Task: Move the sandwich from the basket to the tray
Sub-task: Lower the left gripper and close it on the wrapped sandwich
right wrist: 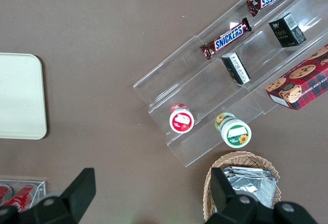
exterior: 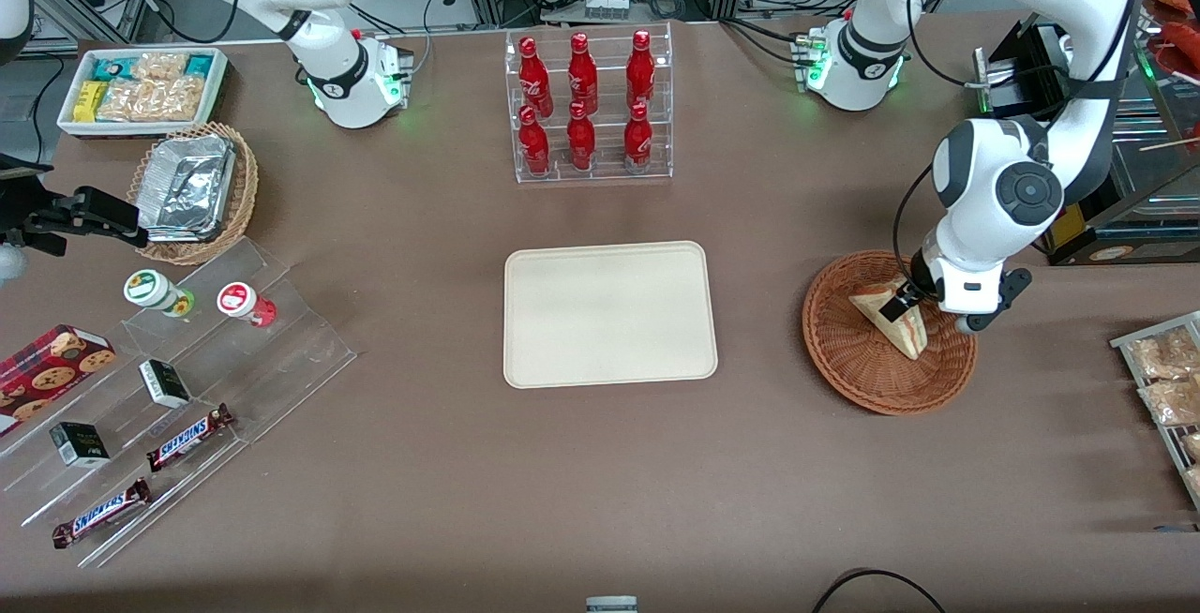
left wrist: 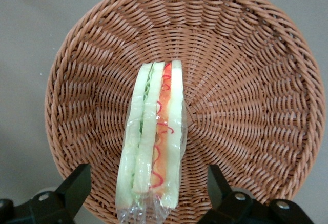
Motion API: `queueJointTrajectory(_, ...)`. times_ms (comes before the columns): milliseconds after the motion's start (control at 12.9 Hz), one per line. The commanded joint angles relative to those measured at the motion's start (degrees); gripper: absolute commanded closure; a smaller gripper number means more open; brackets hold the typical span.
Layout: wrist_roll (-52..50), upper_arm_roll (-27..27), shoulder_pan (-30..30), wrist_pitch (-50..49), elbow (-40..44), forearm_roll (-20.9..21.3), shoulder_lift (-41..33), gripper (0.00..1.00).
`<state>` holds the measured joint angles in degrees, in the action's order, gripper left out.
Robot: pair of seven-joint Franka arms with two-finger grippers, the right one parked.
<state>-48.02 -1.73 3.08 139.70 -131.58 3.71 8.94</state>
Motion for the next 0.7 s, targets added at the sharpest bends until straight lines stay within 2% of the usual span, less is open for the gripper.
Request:
queueJointTrajectory(0,-2.1,-0.3,-0.1,2.7,-1.3,0.9,0.8,0.0)
queueJointTrajectory(232,-3.7,-0.4,-0.1,4.4,-1.5,0.6,2.5,0.03)
queueJointTrajectory(310,-3.9,-0.4,-0.1,4.5,-1.5,0.5,2.7,0.15)
queueJointTrajectory(465,-5.5,-0.4,-0.1,4.1,-1.5,0.4,2.9,0.73)
queueJointTrajectory(542,-5.5,-0.4,0.0,3.5,-1.5,0.4,2.5,0.98)
queueJointTrajectory(620,-4.9,-0.4,0.0,1.6,-1.4,0.4,1.9,1.0)
